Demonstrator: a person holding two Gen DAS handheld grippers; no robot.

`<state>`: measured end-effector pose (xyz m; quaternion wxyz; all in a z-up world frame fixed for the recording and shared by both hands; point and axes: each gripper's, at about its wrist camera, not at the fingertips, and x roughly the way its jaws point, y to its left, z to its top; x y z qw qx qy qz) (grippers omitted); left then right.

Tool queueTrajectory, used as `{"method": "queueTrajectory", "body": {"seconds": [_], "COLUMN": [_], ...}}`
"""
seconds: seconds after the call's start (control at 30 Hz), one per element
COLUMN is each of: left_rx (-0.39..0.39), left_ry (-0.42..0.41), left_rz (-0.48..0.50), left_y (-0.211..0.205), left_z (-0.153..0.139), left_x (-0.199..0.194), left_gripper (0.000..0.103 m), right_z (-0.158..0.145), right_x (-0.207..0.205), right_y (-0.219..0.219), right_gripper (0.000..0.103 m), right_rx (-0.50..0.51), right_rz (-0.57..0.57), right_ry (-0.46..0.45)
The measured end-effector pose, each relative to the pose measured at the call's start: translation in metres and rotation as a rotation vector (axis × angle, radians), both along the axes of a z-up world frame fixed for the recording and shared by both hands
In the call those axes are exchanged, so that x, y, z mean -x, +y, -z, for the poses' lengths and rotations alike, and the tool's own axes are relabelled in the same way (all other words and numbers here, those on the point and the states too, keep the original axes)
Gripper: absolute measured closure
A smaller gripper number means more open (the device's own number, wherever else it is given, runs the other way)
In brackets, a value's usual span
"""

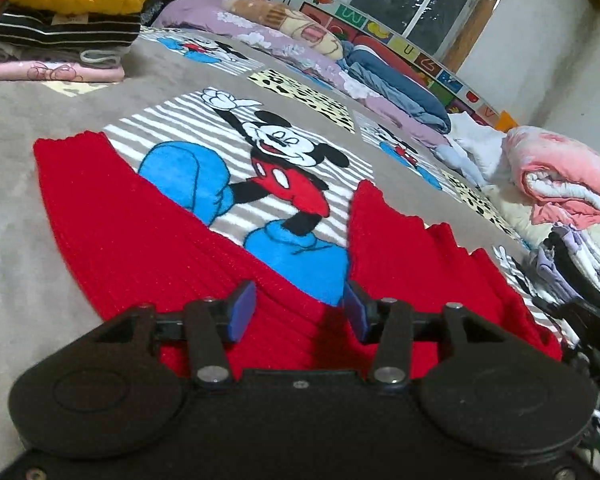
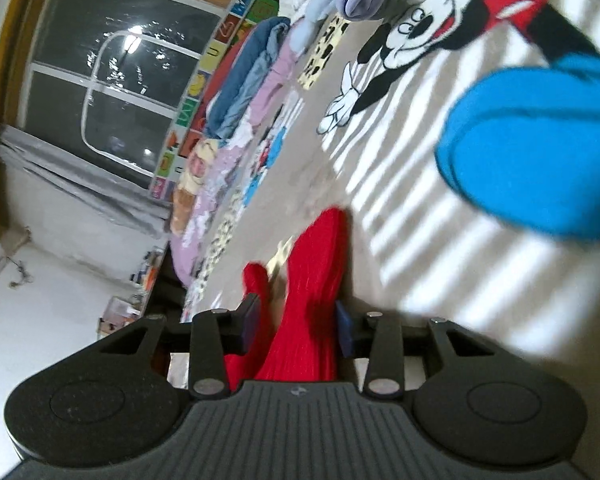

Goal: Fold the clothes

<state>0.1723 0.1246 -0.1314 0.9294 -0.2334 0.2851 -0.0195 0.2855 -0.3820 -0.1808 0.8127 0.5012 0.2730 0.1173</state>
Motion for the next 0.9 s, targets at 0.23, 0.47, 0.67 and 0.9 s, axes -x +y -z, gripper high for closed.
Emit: {"method": "queueTrajectory", "body": {"seconds": [0.23, 0.47, 0.67, 0.9], "left_rx": [0.005, 0.012, -0.004, -0.058], "left_ry": [0.004, 0.007, 0.008, 0.006], "left_rz": [0.014, 0.019, 0.023, 0.034], "left_y": [0.001, 0.001, -0.002, -0.010], "left_z": [0.000, 0.000, 0.000, 0.000], "left_x": [-0.001, 0.002, 0.006, 0.012], "left_gripper": [0.053, 0.053, 0.053, 0.052], "right_z": [-0.013, -0.036, -0.053, -0.022], "right_x": [-0.002, 0.044, 0.127, 0.190], "right_y": [0.000, -0.015, -0.055, -0.085], "right_gripper": [0.092, 0.093, 0.093, 0.094], "right_rx": [0.106, 0.169, 0.162, 0.109], "right_rz": [0.046, 0.184, 0.383, 0.528], "right_ry": [-0.029, -0.114, -0.180, -0.118]}}
